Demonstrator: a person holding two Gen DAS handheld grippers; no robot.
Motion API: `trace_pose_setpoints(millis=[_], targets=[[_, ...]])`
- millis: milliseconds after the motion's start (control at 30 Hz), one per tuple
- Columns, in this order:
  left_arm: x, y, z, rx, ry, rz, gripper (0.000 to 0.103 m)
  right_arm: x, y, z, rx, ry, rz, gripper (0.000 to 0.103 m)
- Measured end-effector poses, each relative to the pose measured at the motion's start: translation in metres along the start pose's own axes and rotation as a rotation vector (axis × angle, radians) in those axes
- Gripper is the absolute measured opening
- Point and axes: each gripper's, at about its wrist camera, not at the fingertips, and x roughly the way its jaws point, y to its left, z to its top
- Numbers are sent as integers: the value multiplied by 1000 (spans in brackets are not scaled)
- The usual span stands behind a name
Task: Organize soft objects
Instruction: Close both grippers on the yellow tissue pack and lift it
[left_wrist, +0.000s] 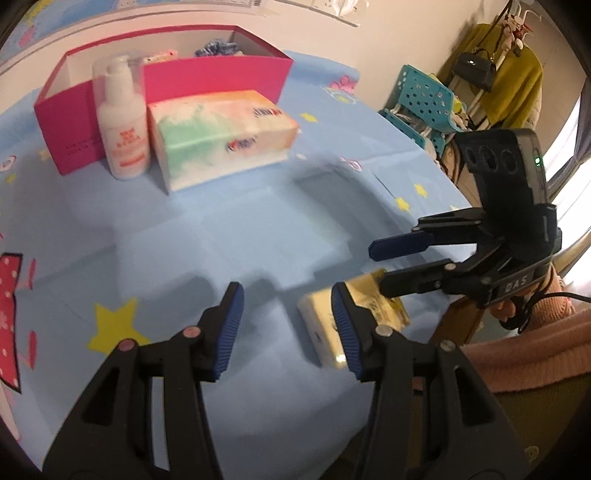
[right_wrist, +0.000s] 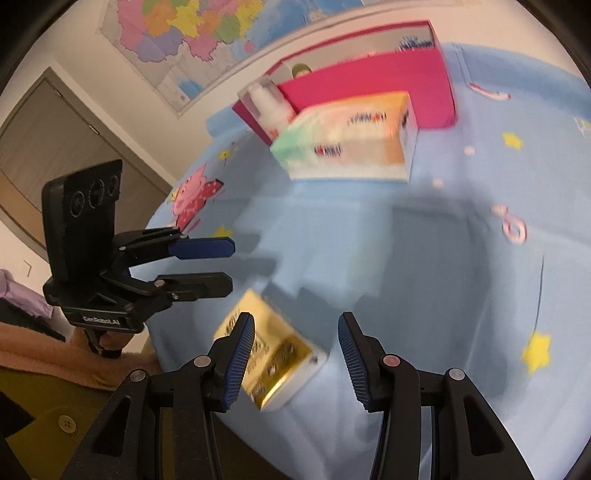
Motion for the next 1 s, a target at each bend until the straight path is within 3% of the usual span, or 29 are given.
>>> trace_pose_setpoints(millis=[367, 500, 733, 1000], targets=[[16, -16, -13, 8, 74, -78, 51, 0, 5, -17, 28, 25, 38, 48], [20, -19, -17, 2, 93, -117, 43, 9, 12, -18, 6, 47, 46, 48], [19, -18, -17, -12, 85, -108, 43, 7, 10, -17, 10, 22, 21, 39], [19, -10, -9, -49, 66, -86, 43, 8, 9, -4, 2, -23, -13, 38]])
